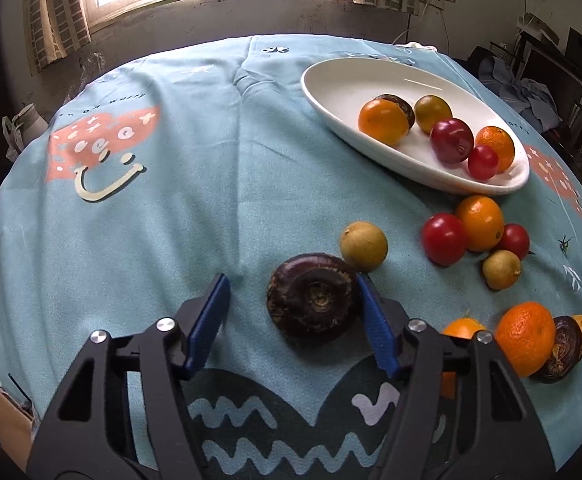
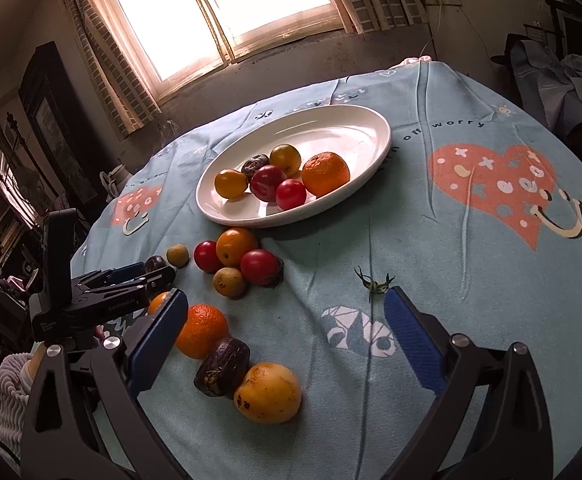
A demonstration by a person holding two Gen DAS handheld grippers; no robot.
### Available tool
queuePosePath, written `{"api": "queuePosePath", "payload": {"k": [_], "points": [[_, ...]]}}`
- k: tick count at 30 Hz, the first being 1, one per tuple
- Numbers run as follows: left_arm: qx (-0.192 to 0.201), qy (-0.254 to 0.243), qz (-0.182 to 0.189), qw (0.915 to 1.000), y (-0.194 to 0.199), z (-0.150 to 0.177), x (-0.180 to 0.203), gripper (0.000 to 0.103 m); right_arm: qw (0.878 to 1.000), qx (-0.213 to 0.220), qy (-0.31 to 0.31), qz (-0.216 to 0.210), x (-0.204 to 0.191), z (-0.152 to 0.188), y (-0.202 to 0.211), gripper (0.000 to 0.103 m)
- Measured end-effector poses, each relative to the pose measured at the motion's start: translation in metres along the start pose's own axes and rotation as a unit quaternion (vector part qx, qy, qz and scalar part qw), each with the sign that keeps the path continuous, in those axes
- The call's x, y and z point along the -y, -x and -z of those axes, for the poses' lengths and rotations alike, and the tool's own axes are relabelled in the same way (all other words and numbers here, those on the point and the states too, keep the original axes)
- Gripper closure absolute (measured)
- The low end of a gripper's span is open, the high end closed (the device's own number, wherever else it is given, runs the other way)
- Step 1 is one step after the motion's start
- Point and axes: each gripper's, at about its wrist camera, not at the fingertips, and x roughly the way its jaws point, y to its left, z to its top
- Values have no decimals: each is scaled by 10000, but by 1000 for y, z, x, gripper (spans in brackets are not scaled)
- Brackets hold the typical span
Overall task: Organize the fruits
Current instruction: 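Hold the brown fruit in the left tool while the right tool grasps the large yellow fruit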
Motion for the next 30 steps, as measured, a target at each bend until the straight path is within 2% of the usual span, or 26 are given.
{"api": "queuePosePath", "payload": {"k": [2,4,6,8,10,12,14,15,18,30], "points": [[42,-70,-32,10000,3,2,3,59,9999,5,133,35,-4,2,0,4],[55,-45,-61,10000,5,4,2,59,9996,24,285,39,-9,4,1,5],[48,31,-37,10000,7,6,0,59,9990,7,449,-18,-15,7,4,11],[41,98,-50,9999,10,10,-4,59,9980,-86,600,-159,-20,14,8,21],[32,117,-67,9999,12,12,-5,59,9965,-217,782,-207,-25,26,12,26],[32,115,-70,9999,12,13,-6,59,9947,-364,942,-205,-28,36,15,29],[29,109,-81,9999,12,13,-6,58,9955,-356,839,-278,-25,36,16,30],[28,111,-80,9999,12,13,-6,58,9954,-507,773,-235,-22,36,10,30],[25,110,-80,9999,13,14,-6,58,9917,-1052,665,-323,-19,41,-8,43],[13,103,-93,9999,12,13,-7,57,9902,-1199,566,-427,-13,38,-15,45]]}}
